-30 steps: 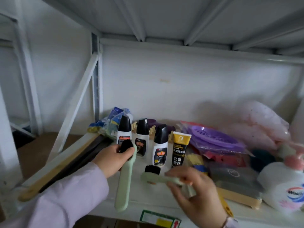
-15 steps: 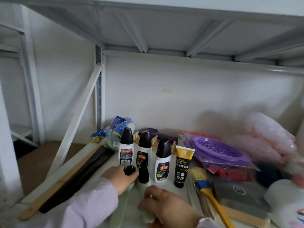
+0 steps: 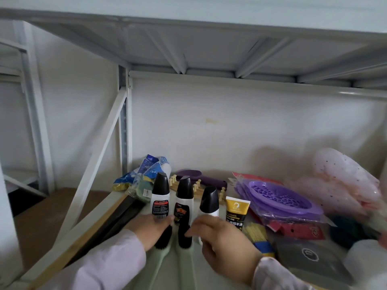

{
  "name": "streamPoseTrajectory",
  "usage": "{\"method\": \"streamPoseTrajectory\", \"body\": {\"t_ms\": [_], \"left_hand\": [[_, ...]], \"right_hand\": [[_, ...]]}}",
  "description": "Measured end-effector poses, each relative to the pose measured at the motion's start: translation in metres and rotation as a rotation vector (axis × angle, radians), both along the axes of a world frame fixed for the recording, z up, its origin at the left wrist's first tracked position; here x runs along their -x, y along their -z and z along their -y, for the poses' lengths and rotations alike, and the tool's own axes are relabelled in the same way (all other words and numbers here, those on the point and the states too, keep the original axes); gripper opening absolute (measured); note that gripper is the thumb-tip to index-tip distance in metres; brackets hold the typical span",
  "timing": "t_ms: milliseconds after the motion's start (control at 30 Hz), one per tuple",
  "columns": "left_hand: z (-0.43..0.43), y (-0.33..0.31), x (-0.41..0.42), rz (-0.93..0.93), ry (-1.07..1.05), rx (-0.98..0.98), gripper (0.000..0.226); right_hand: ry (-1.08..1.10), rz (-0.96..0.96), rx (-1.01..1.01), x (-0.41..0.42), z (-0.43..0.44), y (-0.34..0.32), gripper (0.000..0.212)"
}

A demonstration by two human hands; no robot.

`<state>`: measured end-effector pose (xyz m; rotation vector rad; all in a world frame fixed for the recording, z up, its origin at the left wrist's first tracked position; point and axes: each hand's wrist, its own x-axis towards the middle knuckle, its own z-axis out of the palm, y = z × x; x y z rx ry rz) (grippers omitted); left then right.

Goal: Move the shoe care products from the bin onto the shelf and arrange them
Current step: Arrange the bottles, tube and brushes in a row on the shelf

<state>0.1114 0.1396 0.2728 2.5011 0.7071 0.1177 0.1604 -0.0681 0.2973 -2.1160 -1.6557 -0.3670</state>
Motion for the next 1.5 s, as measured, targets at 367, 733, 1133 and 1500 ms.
{"method": "streamPoseTrajectory", "body": {"t_ms": [367,733,1133,1500], "left_hand": [[-0.051,-0.021,-0.023,0.121,-0.123,-0.010,0.023],[-0.062,-0.052,-0.033,0.378,0.378,0.380,0.059],[-0.060,-0.039,-0.035,0.396,0.199,0.180,0.054],[-0.058,-0.004,-0.043,0.275,0.113,0.206,0.037]], "right_hand": [[0.264,-0.016,-0.170,-0.041,-0.064,-0.084,0.036],[0.339,-0.191,0.252,-0.061,-0.085,-0.084,0.040],[0.383,-0.176,0.262,-0.065,-0.093,-0.085,0.035],[0.398,-0.241,0.263,-0.067,-0.093,-0.089,0.032]]}}
